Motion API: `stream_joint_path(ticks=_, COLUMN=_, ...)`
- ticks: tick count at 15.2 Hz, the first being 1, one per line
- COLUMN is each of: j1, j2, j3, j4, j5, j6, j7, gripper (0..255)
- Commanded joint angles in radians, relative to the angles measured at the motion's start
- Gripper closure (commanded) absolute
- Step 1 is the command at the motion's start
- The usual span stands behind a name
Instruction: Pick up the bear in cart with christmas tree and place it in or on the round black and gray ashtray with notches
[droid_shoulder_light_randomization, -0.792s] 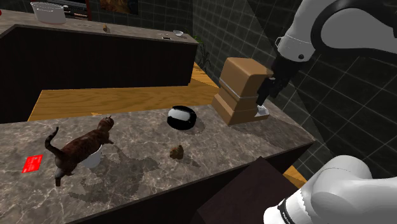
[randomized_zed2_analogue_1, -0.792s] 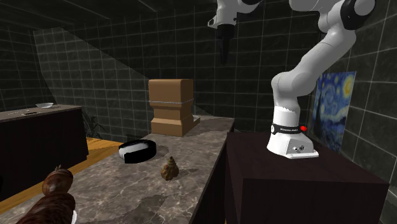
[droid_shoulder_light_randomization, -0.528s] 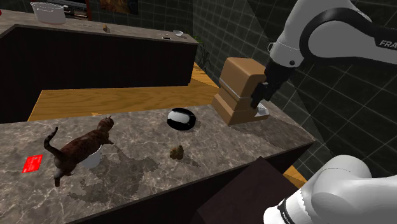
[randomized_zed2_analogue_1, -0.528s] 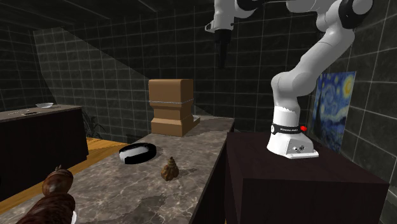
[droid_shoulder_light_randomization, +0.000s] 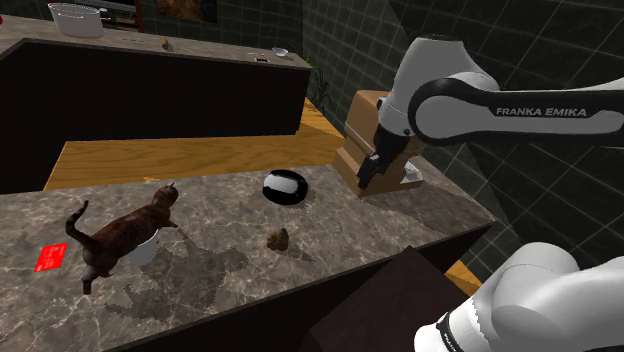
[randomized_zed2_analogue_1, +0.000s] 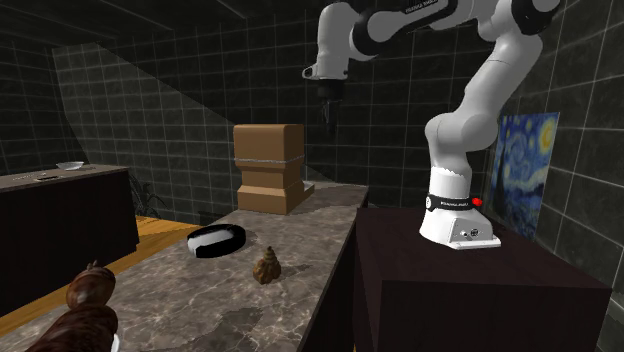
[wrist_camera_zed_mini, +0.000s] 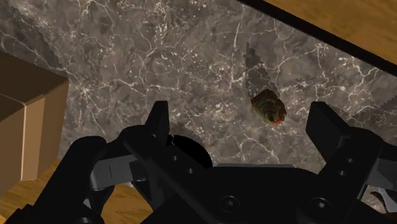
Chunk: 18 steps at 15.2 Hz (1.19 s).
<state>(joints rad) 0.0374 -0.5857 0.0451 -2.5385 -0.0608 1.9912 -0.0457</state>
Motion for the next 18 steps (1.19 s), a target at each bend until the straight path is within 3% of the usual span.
stream_joint_path(ticks=1, j1=0.009, j2=0.058, j3=0.007, j4=-0.015, j5=-0.004, j6=0.081, j7=-0.009, gripper=0)
stream_joint_path(ticks=10, j1=0.035, j2=0.379, j3=0.043, j4=-0.001, j5=-0.048, j6=0.401, j7=-0.032, gripper=0)
stream_joint_path(ticks=18, j1=0.052, j2=0.701, j3=0.069, j4=0.105, j5=-0.163, j6=0.62, j7=0.0, gripper=0)
